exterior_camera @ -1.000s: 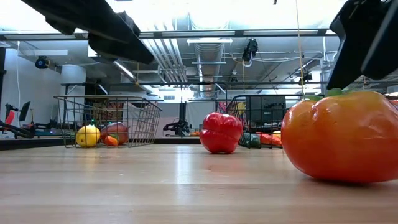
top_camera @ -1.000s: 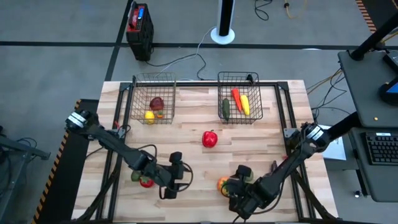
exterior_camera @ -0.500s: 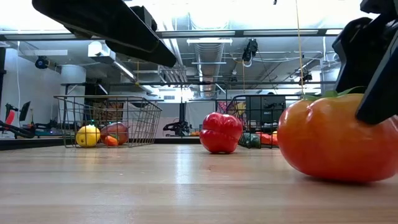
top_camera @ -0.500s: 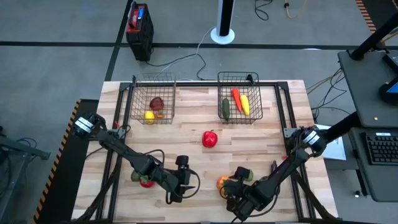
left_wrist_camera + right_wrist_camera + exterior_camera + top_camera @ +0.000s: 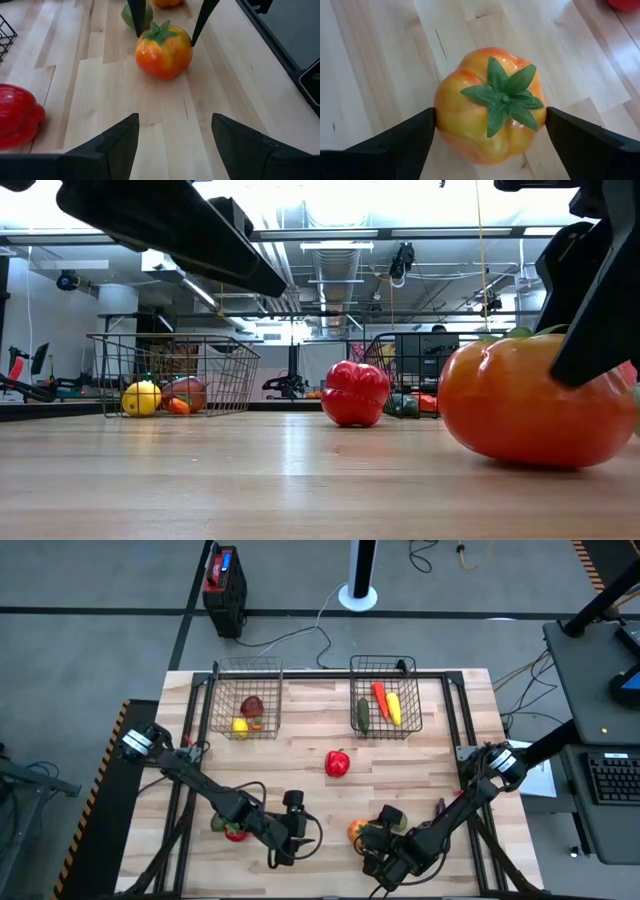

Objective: Sort produce into baskets
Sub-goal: Put the orange tomato into the left yellow wire basket

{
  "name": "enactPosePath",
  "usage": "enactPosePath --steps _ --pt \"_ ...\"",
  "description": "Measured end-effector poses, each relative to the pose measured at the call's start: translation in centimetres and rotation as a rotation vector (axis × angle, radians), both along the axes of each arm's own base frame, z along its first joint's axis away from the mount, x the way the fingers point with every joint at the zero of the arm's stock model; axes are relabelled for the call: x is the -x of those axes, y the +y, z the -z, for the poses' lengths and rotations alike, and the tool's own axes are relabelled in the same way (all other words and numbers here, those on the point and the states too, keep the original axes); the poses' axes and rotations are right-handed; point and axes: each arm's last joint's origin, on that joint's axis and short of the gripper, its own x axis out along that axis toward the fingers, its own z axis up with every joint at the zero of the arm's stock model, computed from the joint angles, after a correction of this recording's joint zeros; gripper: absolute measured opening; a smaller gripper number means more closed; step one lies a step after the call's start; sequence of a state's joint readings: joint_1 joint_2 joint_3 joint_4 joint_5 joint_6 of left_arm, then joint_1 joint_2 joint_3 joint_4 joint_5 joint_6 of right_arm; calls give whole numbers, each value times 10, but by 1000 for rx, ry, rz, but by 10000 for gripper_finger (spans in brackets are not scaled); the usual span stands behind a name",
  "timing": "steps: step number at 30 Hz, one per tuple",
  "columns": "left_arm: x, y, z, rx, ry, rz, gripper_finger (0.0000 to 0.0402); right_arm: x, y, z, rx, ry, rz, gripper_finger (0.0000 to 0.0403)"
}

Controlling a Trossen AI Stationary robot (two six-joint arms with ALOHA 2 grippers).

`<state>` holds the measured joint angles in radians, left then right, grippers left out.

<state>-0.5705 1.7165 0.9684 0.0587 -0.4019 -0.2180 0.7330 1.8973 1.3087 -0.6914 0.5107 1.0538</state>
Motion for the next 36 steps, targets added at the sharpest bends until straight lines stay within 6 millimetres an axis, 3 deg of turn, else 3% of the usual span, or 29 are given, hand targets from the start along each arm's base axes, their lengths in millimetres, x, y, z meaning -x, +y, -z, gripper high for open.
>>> enactPosePath --steps 15,23,36 --pt "-2 -1 5 -1 2 -2 232 -3 -2 -1 3 -7 -25 360" --pt "-2 -1 5 0 1 -1 232 -2 -2 2 -10 25 -36 397" --pt "-2 -1 5 -1 2 -2 232 -4 -3 2 5 17 -43 395"
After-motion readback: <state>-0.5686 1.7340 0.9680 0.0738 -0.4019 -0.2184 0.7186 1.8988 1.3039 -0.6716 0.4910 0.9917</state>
